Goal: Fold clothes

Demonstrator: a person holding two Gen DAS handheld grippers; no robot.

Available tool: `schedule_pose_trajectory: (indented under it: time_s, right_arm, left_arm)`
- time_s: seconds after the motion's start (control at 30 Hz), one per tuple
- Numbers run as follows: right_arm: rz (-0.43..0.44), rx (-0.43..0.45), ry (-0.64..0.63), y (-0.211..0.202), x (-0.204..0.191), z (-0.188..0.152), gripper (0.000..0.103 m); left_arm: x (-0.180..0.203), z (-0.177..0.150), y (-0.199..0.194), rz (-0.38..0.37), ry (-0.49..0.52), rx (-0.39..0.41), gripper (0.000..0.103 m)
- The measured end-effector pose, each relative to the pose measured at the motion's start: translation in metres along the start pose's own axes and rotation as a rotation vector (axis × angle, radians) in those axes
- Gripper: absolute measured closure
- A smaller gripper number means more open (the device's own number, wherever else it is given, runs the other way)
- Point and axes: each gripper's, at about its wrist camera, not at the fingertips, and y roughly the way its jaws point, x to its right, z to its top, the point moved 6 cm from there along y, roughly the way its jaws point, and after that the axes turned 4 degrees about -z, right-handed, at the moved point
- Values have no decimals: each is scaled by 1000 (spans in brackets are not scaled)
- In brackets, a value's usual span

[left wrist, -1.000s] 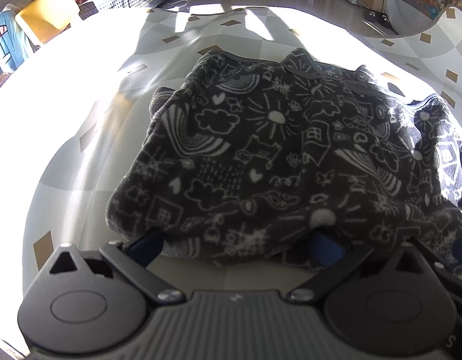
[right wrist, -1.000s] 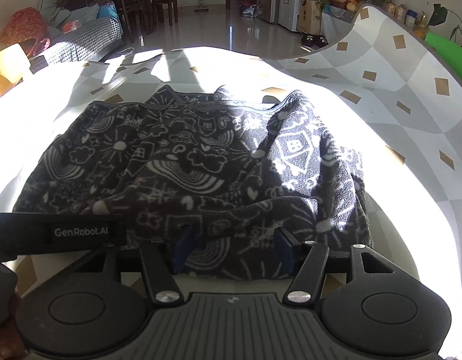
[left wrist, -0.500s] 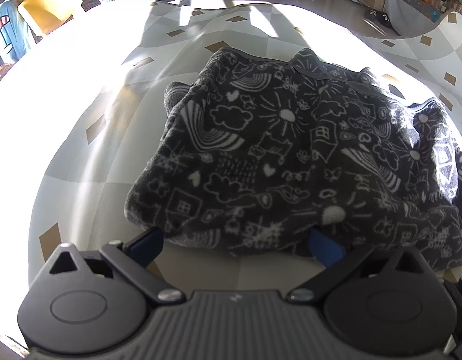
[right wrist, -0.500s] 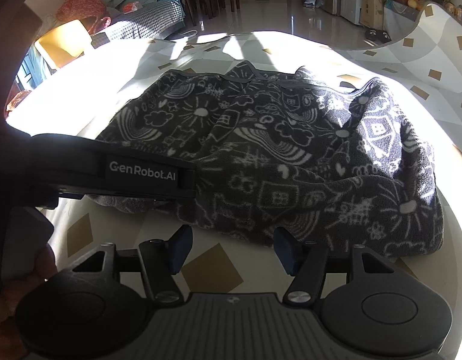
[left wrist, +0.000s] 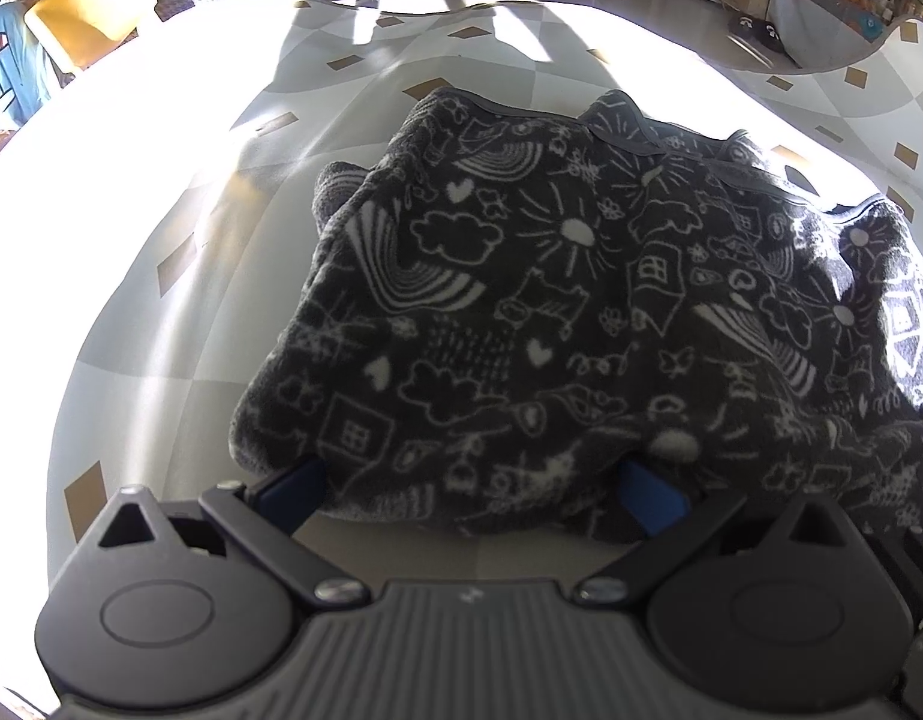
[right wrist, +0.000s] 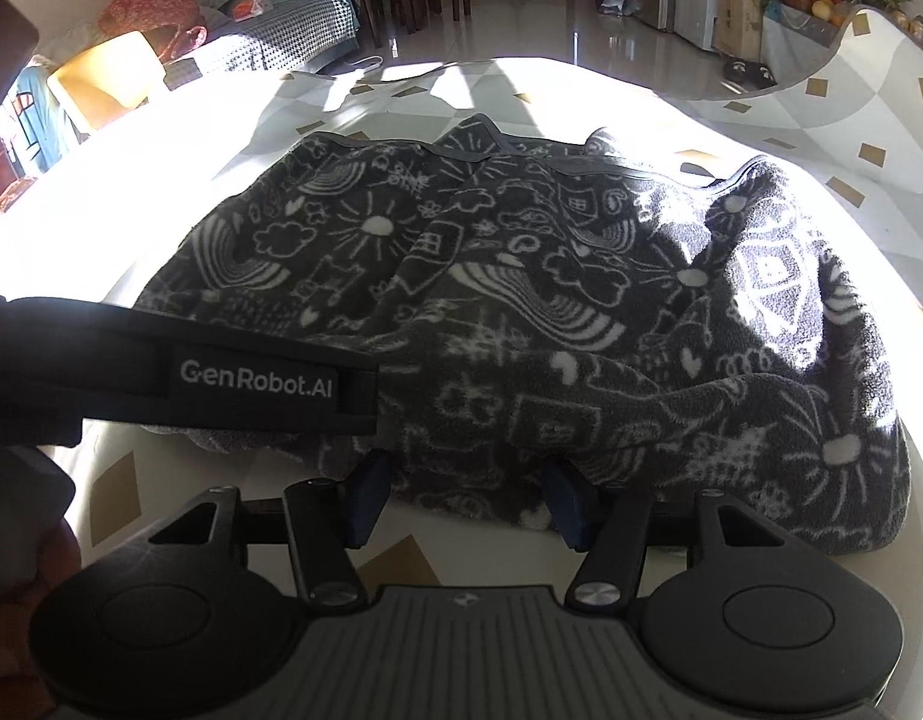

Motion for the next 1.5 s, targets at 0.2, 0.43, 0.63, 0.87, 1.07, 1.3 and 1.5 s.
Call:
schedule_pose_trajectory:
  time_s: [0.2, 0.43, 0.63, 0.87, 1.07, 1.3, 1.5]
  right_arm:
    - [-25, 34, 15, 3, 1, 0, 47]
    - [-52, 65, -12, 4, -9, -8, 45]
    - [-61, 79, -64, 4, -16, -12, 43]
    - [-80, 138, -72, 9, -13, -13, 41]
    - [-103, 174, -87, 10, -14, -19, 38]
    - [-116, 226, -92, 10, -18, -27, 37]
    - [-112, 272, -93, 14, -22, -28, 36]
  left_arm:
    - [6, 0, 7, 3, 16, 9, 0]
    - [5, -6, 9, 4, 15, 16, 0]
    - [0, -9, 9, -9, 2, 21, 0]
    - [1, -11, 6, -18, -19, 29, 0]
    - [3, -23, 1, -17, -37, 34, 0]
    - [-1, -32, -4, -8, -54, 31, 0]
    - [-4, -44, -7, 14, -48, 27, 0]
